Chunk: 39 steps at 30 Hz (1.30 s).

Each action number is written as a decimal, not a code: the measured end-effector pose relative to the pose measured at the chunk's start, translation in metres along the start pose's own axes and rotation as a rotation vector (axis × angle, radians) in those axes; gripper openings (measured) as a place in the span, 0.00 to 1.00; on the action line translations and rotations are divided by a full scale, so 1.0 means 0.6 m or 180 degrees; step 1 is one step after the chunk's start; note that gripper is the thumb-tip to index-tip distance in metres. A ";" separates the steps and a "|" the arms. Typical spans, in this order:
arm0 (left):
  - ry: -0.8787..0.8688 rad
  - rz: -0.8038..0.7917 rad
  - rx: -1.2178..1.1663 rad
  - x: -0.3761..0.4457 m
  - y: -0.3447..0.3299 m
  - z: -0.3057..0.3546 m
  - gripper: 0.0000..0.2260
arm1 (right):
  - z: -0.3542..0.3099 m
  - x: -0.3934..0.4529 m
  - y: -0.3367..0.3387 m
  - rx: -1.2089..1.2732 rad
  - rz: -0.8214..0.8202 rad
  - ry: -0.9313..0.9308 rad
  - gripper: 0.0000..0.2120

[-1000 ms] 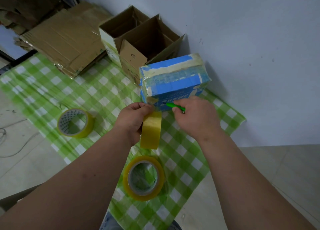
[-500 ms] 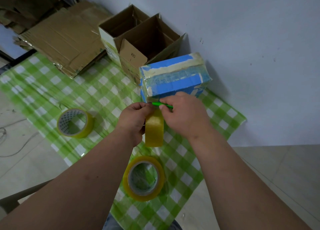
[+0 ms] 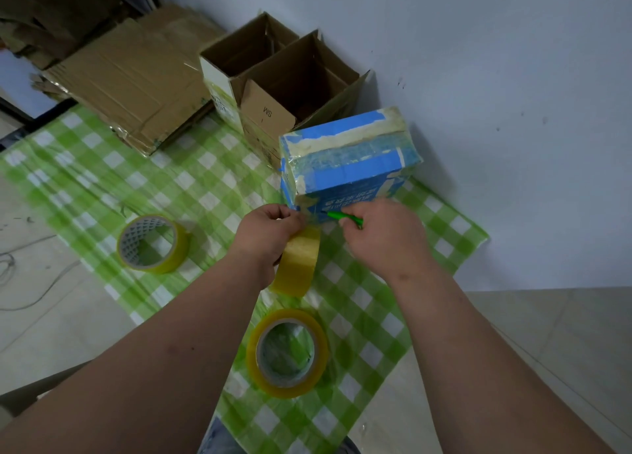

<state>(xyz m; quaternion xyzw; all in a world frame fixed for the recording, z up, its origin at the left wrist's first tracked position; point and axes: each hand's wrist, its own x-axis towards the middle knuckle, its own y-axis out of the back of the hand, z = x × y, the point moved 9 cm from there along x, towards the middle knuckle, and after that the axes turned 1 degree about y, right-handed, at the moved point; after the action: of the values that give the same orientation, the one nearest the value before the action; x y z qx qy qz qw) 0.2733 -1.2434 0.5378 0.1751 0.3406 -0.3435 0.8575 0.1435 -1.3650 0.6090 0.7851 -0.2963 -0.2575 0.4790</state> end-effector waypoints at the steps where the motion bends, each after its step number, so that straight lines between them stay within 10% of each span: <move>1: -0.0033 0.0047 0.0136 0.002 0.004 0.001 0.07 | 0.007 -0.004 -0.006 0.0027 -0.0042 -0.0081 0.12; 14: -0.0089 0.0656 0.0149 0.003 0.065 0.012 0.04 | 0.079 -0.089 -0.178 -0.0426 -0.1863 -0.0925 0.37; 22: -0.0982 0.0866 0.1522 -0.003 0.079 0.064 0.14 | -0.010 -0.043 0.024 0.0028 0.1584 -0.0005 0.22; 39: -0.1273 0.0616 0.2612 0.028 0.045 0.087 0.24 | -0.035 0.039 0.022 -0.0382 0.1385 0.0120 0.33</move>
<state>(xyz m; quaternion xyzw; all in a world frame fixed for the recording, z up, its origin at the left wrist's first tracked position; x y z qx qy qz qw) 0.3253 -1.2603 0.5646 0.4611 -0.0134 -0.3953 0.7943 0.1712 -1.3740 0.6264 0.6774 -0.4338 -0.1506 0.5747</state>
